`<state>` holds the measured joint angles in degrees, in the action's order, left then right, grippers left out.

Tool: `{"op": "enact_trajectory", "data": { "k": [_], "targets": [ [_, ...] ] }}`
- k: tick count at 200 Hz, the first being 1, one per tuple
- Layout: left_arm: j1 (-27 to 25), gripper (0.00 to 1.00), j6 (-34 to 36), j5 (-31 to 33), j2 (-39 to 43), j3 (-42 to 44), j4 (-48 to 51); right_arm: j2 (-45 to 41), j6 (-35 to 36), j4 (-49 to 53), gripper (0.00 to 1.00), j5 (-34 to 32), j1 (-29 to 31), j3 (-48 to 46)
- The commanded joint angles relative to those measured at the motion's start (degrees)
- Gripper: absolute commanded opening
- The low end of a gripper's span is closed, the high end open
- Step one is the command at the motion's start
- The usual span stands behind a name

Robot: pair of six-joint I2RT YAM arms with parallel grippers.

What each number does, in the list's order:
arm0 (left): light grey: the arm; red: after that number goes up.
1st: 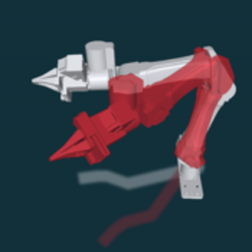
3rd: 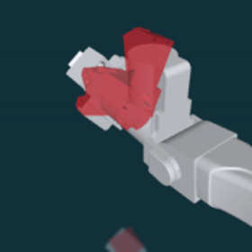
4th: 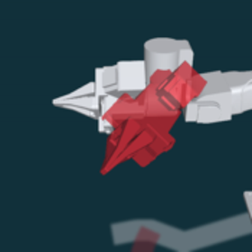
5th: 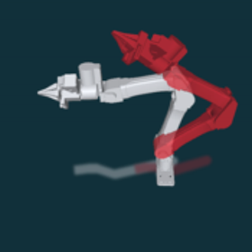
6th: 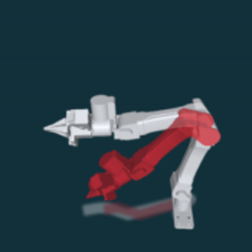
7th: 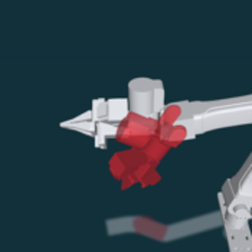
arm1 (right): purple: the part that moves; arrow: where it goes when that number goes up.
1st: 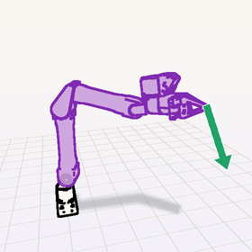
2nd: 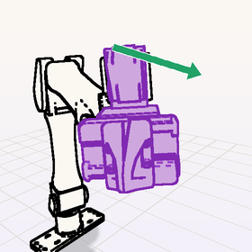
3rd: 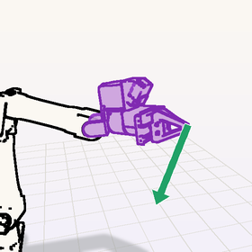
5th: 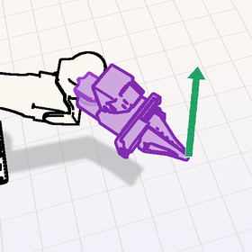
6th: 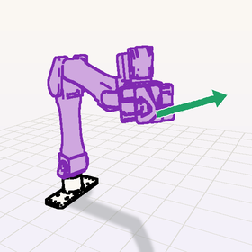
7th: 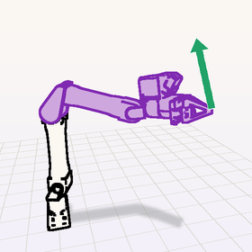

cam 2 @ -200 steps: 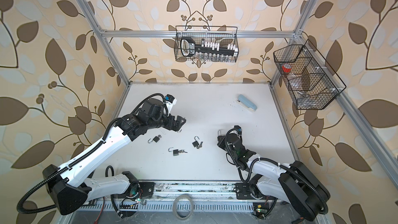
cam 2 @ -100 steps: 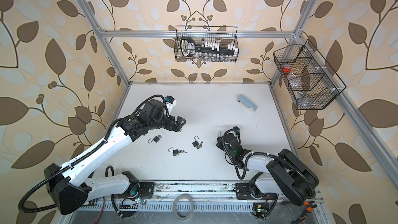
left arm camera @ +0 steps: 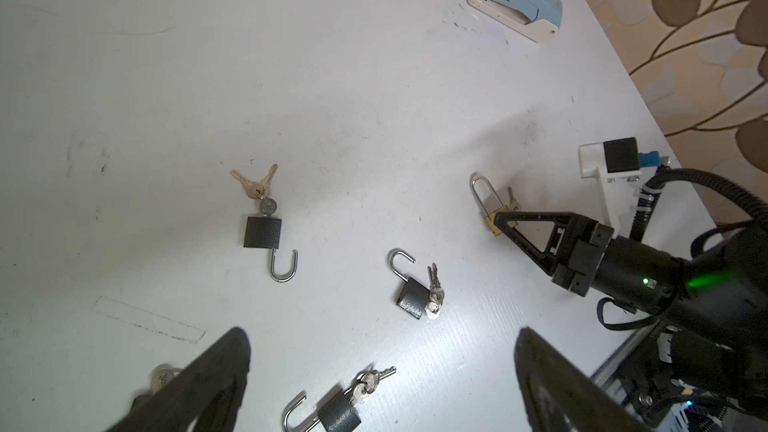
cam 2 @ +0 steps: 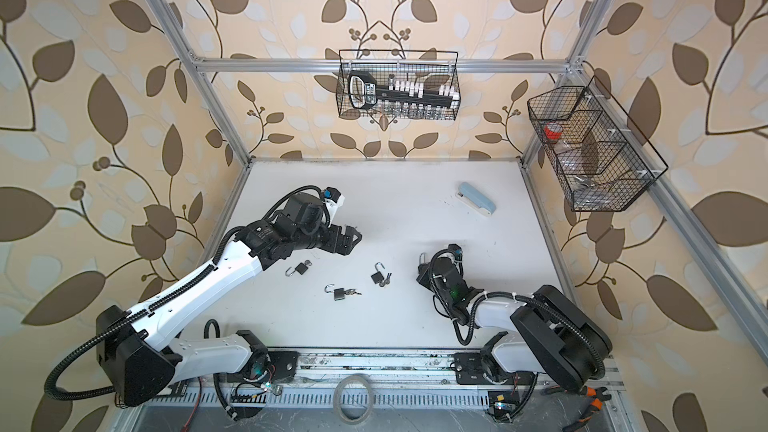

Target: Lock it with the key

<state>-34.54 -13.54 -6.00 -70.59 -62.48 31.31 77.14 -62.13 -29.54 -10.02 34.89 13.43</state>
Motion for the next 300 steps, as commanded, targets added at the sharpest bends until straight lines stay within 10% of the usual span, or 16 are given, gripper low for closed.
{"op": "enact_trajectory", "data": {
  "k": [1,118,177,213,300],
  "targets": [
    [-0.27,0.99,-0.61,-0.93,-0.14,-0.01,-1.58,1.59,-0.8,0.34,0.09,0.71,0.24,-0.38],
    [-0.33,0.99,-1.59,-4.44,-0.08,0.47,-2.39,-4.19,0.35,6.25,0.32,-2.9,0.24,-0.82],
    [4.16,0.99,-12.49,-9.41,4.89,9.12,-9.41,-20.37,28.49,13.8,0.48,-5.36,2.33,4.18],
    [17.99,0.99,-23.04,-23.1,6.6,18.5,-18.93,-13.64,42.08,20.05,0.46,0.96,9.13,11.47],
    [32.2,0.99,-24.82,-29.13,9.74,21.98,-16.61,11.14,38.25,33.02,0.54,-5.18,19.69,30.46]
  ]
}}
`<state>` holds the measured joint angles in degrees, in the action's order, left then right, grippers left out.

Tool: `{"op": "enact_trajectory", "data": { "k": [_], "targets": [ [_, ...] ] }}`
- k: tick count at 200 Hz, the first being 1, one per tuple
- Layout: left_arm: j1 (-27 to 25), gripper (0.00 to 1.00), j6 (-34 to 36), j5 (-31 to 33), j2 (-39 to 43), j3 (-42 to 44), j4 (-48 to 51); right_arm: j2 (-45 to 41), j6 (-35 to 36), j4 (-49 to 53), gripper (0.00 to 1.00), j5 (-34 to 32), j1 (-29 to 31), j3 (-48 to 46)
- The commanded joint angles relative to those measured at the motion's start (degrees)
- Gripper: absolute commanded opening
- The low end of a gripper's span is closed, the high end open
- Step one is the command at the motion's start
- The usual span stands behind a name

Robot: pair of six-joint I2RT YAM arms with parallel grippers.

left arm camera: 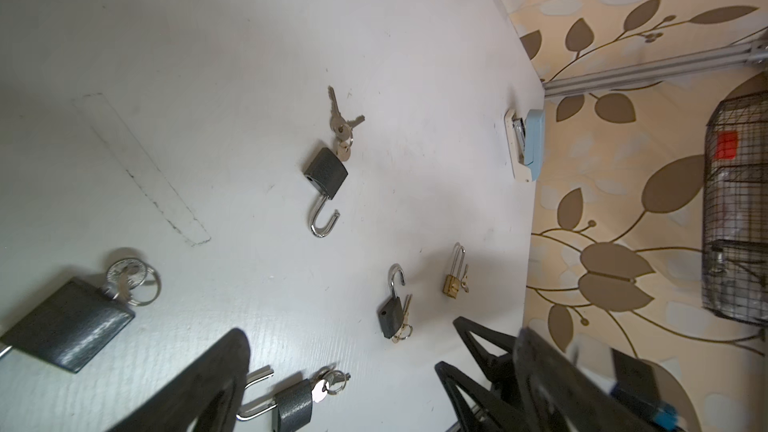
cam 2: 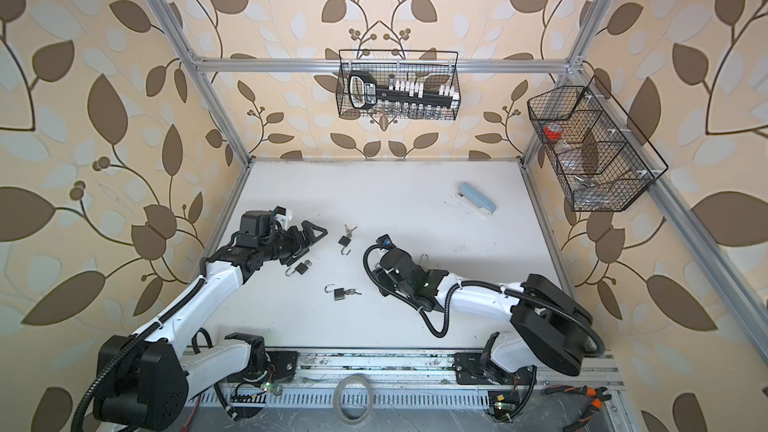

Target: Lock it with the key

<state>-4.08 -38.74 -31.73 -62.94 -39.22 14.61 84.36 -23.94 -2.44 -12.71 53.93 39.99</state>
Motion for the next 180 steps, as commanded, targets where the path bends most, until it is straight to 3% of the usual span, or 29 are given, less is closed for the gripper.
{"op": "enact_trajectory", "data": {
  "k": [1,52,86,180],
  "targets": [
    [1.76,0.99,0.49,-3.37,2.15,-1.33,0.21,4.13,0.1,5.98,0.54,-2.54,0.69,4.11],
    [4.2,0.99,1.72,-3.95,2.64,-2.37,1.74,11.43,0.06,10.77,0.62,-4.73,1.39,10.56],
    [4.43,0.99,2.73,-5.97,1.84,-3.14,1.67,14.88,-0.15,12.62,0.62,-5.62,1.75,12.73],
    [4.43,0.99,3.32,-6.16,1.49,-3.66,2.09,18.78,0.03,12.84,0.44,-4.95,2.59,13.43]
  ]
}}
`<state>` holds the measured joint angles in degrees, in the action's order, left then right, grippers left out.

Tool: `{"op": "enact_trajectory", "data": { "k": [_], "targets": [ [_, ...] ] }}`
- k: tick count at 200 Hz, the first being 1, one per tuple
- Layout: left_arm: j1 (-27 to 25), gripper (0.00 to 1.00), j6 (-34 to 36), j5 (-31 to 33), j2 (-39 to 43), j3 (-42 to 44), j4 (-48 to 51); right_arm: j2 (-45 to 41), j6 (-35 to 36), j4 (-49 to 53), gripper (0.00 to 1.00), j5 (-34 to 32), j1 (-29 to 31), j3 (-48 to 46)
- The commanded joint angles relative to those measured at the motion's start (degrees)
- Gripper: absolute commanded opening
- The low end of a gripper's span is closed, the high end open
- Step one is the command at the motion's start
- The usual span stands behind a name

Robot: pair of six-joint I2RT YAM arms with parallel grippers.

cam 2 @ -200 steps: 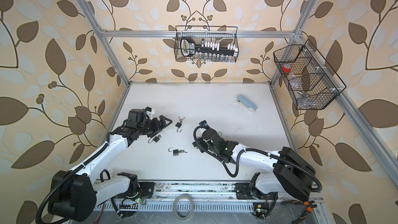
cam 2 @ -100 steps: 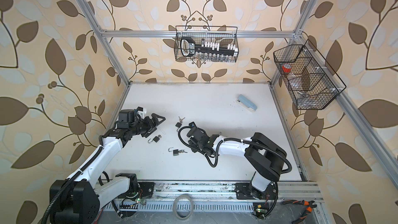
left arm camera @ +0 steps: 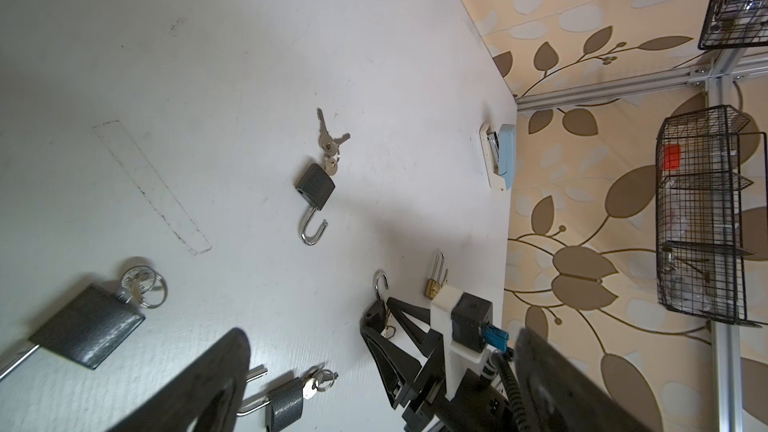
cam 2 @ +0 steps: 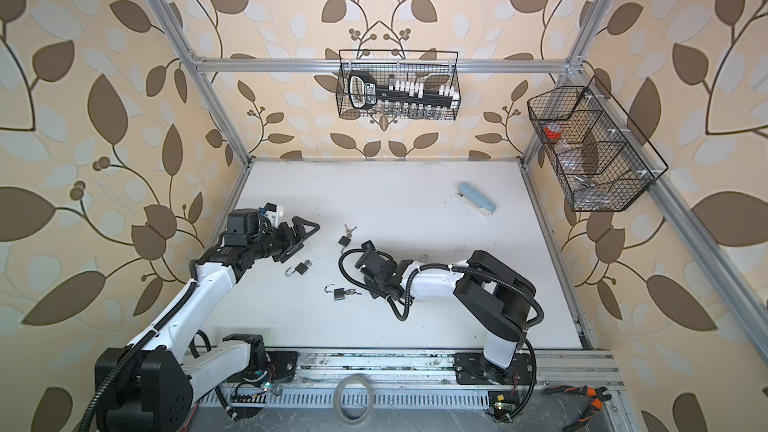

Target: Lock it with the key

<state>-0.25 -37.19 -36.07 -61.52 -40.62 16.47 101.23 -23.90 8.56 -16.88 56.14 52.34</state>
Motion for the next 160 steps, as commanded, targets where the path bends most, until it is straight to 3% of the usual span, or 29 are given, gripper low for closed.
{"op": "enact_trajectory", "data": {
  "k": [1,42,57,95,128,147,160],
  "targets": [
    [0.6,0.99,1.81,-1.81,0.08,-2.27,0.23,1.93,-0.01,1.83,0.44,-0.78,0.42,1.05],
    [0.59,0.99,2.43,-1.46,0.12,-2.86,1.1,1.16,-0.51,2.16,0.34,-1.12,0.51,0.12],
    [0.6,0.99,3.21,-1.37,0.58,-3.27,1.54,-0.13,-0.86,2.06,0.25,-1.36,0.64,-0.8],
    [0.6,0.99,7.15,0.34,3.32,-6.23,4.44,-10.0,2.66,-0.39,0.13,-0.58,0.45,-4.42],
    [0.6,0.99,10.57,0.47,7.07,-7.94,1.14,-23.22,12.47,-3.98,0.08,12.88,-3.73,-6.97],
    [0.52,0.99,14.93,-5.03,6.82,-9.17,-3.43,-30.24,16.74,-3.96,0.0,22.81,-8.16,-6.75],
    [-0.15,0.99,18.15,-10.14,6.02,-9.7,-7.66,-33.53,19.75,-1.7,0.0,28.34,-10.93,-4.74]
  ]
}}
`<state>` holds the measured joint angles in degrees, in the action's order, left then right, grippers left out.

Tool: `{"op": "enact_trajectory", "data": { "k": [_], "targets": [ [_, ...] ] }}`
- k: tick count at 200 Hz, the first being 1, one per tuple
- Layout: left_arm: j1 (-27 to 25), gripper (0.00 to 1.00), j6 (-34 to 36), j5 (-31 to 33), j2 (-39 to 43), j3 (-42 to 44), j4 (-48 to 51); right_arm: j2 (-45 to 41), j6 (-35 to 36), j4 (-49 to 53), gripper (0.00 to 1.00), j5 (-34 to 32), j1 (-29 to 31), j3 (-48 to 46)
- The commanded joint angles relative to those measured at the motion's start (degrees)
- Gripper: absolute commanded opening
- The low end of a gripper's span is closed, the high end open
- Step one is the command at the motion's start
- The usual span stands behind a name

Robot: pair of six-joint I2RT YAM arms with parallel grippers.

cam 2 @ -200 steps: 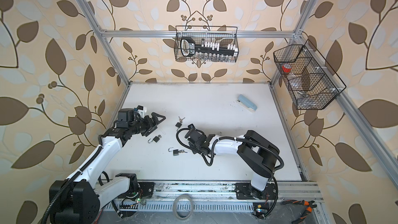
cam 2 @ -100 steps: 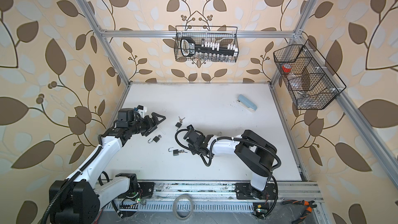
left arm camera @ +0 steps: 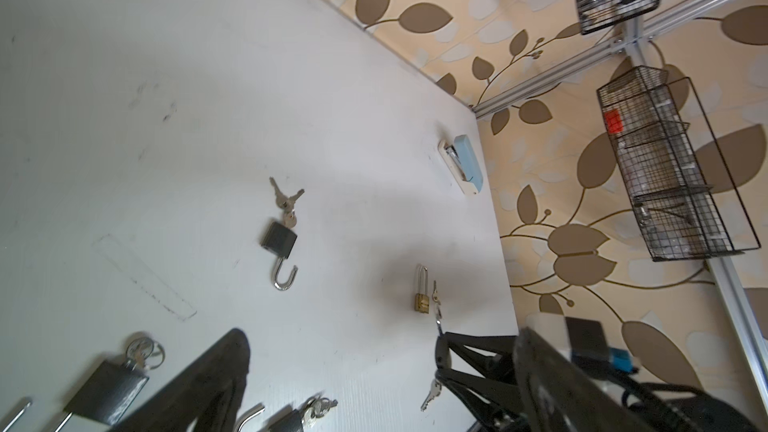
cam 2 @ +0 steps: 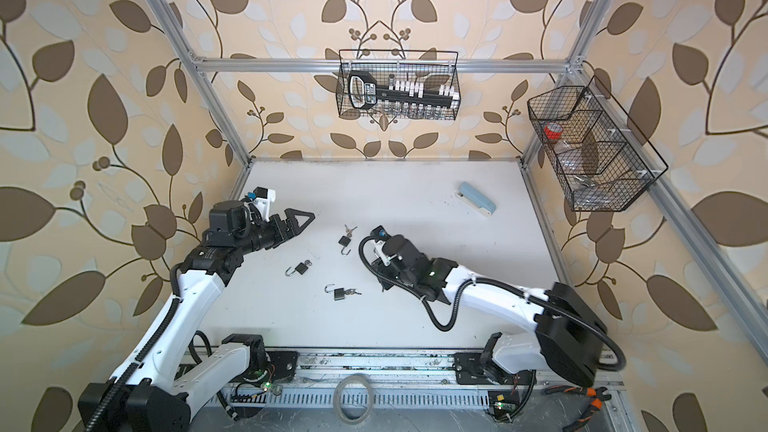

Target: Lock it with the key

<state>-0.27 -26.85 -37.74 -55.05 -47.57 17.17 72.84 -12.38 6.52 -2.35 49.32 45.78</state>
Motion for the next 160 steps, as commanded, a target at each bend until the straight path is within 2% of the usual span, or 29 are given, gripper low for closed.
{"op": "enact_trajectory", "data": {
  "k": [1,31,50,65,79,89,119,138,160],
  "targets": [
    [-0.23,0.99,8.06,-8.84,-0.52,-2.77,-8.63,-5.28,8.55,0.46,0.0,14.27,-4.51,1.81],
    [-7.47,0.92,17.68,-12.58,-0.96,-3.64,-12.16,-7.82,17.99,9.41,0.0,28.14,-9.46,10.01],
    [-10.68,0.88,25.34,-18.05,0.24,-5.4,-11.36,-7.45,25.28,16.53,0.0,35.28,-11.51,15.52],
    [-13.26,0.85,34.58,-19.45,2.08,-6.73,-8.29,-6.83,30.3,21.38,0.0,38.62,-11.96,19.08],
    [-15.51,0.88,44.94,-21.24,3.45,-7.83,-4.45,-5.79,33.43,25.22,0.0,42.95,-12.66,22.52],
    [-16.51,0.88,49.36,-21.63,3.97,-8.2,-3.55,-4.83,34.97,27.85,0.0,45.53,-13.06,24.89],
    [-18.26,0.87,57.44,-21.74,3.02,-10.97,-0.92,-3.18,37.1,32.91,0.0,52.33,-13.1,29.84],
    [-19.09,0.87,59.24,-21.82,2.13,-12.47,-0.9,-2.91,37.47,34.01,0.0,54.96,-12.98,30.55],
    [-20.31,0.82,60.59,-23.89,1.14,-14.33,-0.68,-3.05,37.07,34.08,0.0,55.72,-12.97,30.47]
  ]
}}
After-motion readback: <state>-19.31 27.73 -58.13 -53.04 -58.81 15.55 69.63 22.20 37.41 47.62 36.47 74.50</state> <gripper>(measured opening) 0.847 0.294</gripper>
